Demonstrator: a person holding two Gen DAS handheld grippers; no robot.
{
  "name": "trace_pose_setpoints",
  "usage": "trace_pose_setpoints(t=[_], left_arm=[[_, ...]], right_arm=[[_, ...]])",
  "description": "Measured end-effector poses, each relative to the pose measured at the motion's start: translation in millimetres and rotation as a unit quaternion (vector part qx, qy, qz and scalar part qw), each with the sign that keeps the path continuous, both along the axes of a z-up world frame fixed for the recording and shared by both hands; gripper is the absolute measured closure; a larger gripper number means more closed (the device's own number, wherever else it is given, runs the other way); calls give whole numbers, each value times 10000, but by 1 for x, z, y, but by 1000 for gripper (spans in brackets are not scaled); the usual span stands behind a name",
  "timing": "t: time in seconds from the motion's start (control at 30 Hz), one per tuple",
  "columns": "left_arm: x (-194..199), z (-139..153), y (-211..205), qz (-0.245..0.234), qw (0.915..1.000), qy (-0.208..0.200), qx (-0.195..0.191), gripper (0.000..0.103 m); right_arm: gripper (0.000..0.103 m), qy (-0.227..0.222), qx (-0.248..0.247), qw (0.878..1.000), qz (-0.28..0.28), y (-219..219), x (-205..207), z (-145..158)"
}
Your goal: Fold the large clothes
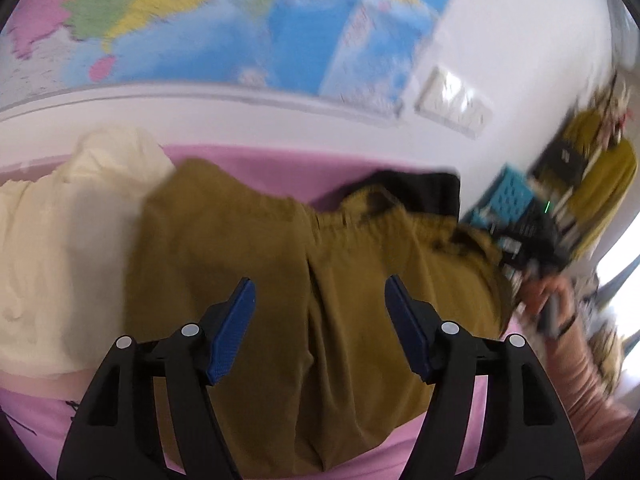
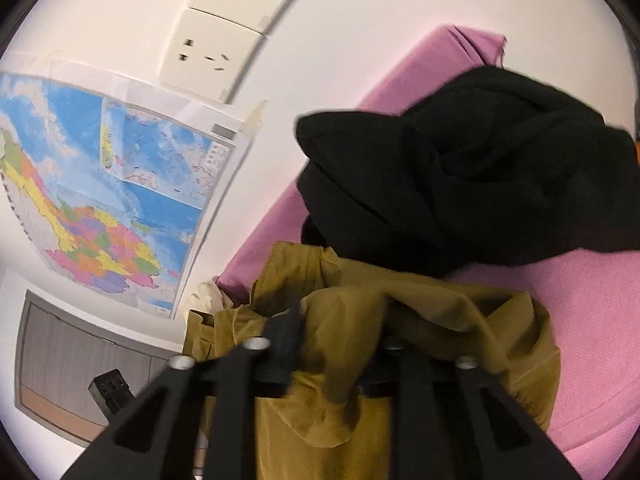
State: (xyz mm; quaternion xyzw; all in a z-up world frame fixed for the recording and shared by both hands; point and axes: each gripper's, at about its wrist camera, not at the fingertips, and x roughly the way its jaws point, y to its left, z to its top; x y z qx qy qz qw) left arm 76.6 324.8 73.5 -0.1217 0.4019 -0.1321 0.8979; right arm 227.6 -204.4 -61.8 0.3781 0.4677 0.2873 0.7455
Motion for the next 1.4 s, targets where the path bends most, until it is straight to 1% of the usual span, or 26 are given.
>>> trace_pose_setpoints(t=[0.13, 0.17, 0.23, 0.27, 0.33, 0.37, 0.4, 0.43, 0.47, 0.57, 0.67, 0.73, 0.77, 0.8, 0.83, 0.87, 0.9, 0.93, 0.97, 1.03, 1.07, 1.13, 1.23, 1.33, 1.37, 1.4], left_arm=[[10, -24, -22, -211, 9990, 256, 293, 37], [14, -30, -27, -140, 9981, 294, 518, 37], [20, -39, -31, -53, 9968, 334, 724, 38], [24, -43, -31, 42, 9960, 339, 830, 45], [30, -50, -29, 191, 9936, 402, 1041, 61], [34, -55, -26, 268, 9929, 486, 1050, 65], [37, -57, -24, 296, 9929, 524, 1030, 67], [40, -62, -21, 360, 9924, 570, 1028, 70], [42, -65, -18, 402, 9923, 606, 1005, 73], [50, -75, -7, 568, 9925, 732, 798, 79], [54, -82, 1, 690, 9920, 780, 707, 86], [57, -88, 4, 724, 9917, 856, 630, 86], [58, -89, 4, 731, 9917, 863, 617, 86], [57, -90, 5, 734, 9917, 860, 614, 86], [56, -89, 5, 727, 9917, 848, 630, 86], [56, -89, 6, 724, 9918, 844, 635, 86], [56, -89, 7, 734, 9917, 850, 621, 86], [56, -89, 8, 738, 9917, 859, 617, 86], [57, -88, 8, 741, 9916, 862, 612, 86], [57, -89, 7, 735, 9919, 848, 599, 86], [56, -89, 7, 738, 9921, 830, 582, 86], [56, -91, 6, 752, 9923, 813, 561, 86], [54, -92, 7, 776, 9925, 792, 509, 86], [53, -91, 6, 767, 9930, 758, 491, 86], [53, -91, 7, 777, 9930, 749, 475, 86], [53, -91, 6, 777, 9931, 734, 488, 85]], right_arm=[[92, -186, 256, 9994, -148, -2, 8, 13], [92, -155, 249, 9993, -236, -1, 13, 12], [91, -44, 87, 9995, -304, 2, 25, 7], [87, 149, 69, 9992, -351, 5, 32, -1], [75, 197, -52, 9994, -283, 10, 38, -6], [55, 141, -106, 9995, -281, 11, 37, -5], [31, -6, -169, 9995, -267, 12, 32, 0], [24, -203, -244, 9991, -270, 12, 27, 6], [22, -381, -332, 9983, -272, 12, 22, 12], [22, -991, -850, 9914, 30, 22, -3, 33], [22, -1382, -2089, 9670, 471, 50, -27, 37], [22, -1421, -2650, 9505, 780, 68, -34, 27], [24, -1485, -2975, 9382, 955, 80, -37, 20], [40, -1536, -3187, 9304, 963, 83, -36, 17], [55, -1693, -3489, 9175, 885, 92, -34, 10], [81, -1657, -3448, 9189, 963, 96, -30, 7], [98, -1616, -3336, 9238, 954, 97, -25, 5], [102, -1641, -3438, 9204, 877, 98, -22, 6], [102, -1716, -3581, 9149, 731, 98, -20, 9], [102, -1855, -3300, 9247, 413, 88, -10, 23], [102, -1863, -3269, 9259, 342, 85, -5, 25], [102, -1664, -3159, 9336, 303, 83, 9, 14], [101, -1302, -3485, 9258, 665, 95, 22, -12], [92, -1410, -3265, 9330, 552, 87, 13, -4], [82, -1570, -3284, 9300, 508, 86, 8, 0], [68, -1744, -3433, 9219, 425, 87, 3, 7]])
